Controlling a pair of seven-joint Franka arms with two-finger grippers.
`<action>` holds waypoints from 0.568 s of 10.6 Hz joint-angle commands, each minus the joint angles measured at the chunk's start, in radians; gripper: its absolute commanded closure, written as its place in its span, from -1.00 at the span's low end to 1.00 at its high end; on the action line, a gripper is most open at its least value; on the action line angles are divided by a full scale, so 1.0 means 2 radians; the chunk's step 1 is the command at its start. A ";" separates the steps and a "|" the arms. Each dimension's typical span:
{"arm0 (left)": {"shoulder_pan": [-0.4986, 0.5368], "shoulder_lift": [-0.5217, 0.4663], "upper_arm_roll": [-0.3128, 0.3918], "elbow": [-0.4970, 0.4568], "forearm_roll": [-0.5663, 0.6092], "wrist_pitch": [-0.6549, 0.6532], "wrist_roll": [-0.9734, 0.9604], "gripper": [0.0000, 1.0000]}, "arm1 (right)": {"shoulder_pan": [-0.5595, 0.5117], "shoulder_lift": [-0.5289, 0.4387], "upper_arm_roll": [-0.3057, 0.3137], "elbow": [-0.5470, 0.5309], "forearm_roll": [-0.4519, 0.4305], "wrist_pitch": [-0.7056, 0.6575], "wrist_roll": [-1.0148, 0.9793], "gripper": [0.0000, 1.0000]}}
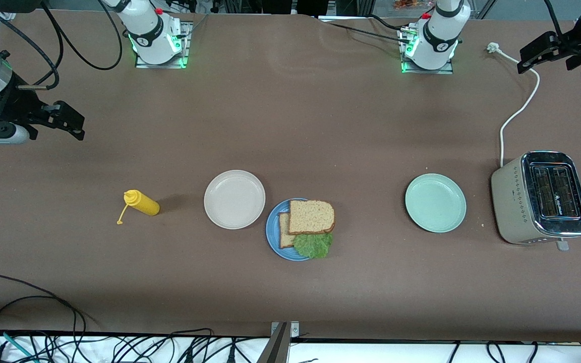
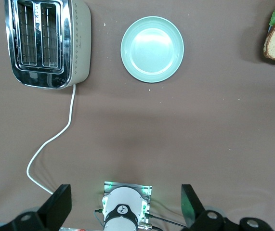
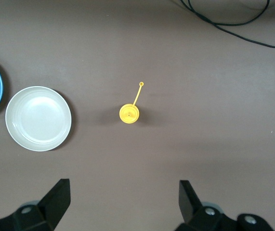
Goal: Make sandwich in blue plate with both arms
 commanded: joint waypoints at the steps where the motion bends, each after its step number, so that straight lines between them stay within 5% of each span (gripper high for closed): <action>1: 0.032 0.018 -0.019 0.019 -0.005 -0.006 -0.005 -1.00 | -0.003 0.003 0.002 0.009 0.008 -0.006 0.008 -1.00; 6: 0.032 0.020 -0.019 0.019 -0.003 0.008 -0.004 -1.00 | -0.003 0.003 0.002 0.010 0.008 -0.006 0.008 -1.00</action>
